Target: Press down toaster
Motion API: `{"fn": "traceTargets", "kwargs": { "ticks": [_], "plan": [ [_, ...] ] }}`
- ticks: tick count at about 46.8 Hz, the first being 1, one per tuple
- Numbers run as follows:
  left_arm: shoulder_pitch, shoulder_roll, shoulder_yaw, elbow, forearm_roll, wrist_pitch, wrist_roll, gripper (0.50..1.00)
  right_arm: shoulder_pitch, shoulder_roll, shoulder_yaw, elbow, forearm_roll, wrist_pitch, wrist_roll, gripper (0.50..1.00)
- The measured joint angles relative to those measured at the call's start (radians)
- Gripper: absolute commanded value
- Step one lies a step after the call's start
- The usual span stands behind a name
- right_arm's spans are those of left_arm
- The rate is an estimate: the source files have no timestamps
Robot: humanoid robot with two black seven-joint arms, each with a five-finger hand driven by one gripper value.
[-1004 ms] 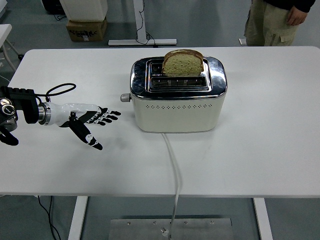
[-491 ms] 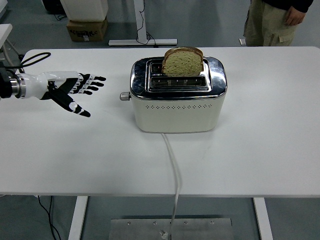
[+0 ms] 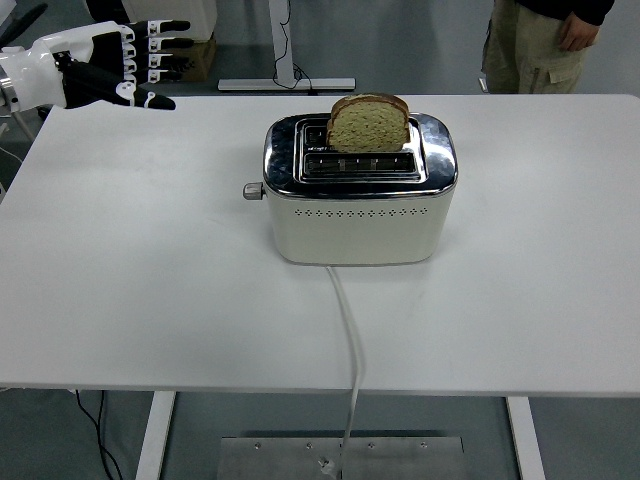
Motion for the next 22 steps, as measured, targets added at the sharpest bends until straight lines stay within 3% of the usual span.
{"fn": "traceTargets", "kwargs": {
  "ticks": [5,11,22],
  "plan": [
    [0.004,-0.071,-0.034,0.102,-0.091,0.0,-0.014,1.0,-0.001,0.0,0.0,0.0,0.0,0.0,0.0,0.998],
    [0.015,-0.126,-0.047,0.199,-0.191,0.027,-0.069,1.0,-0.001,0.0,0.0,0.0,0.0,0.0,0.0,1.0],
    [0.088,-0.152,-0.047,0.25,-0.33,0.082,-0.106,1.0,0.0,0.0,-0.001,0.0,0.0,0.0,0.0,1.0]
  ]
}}
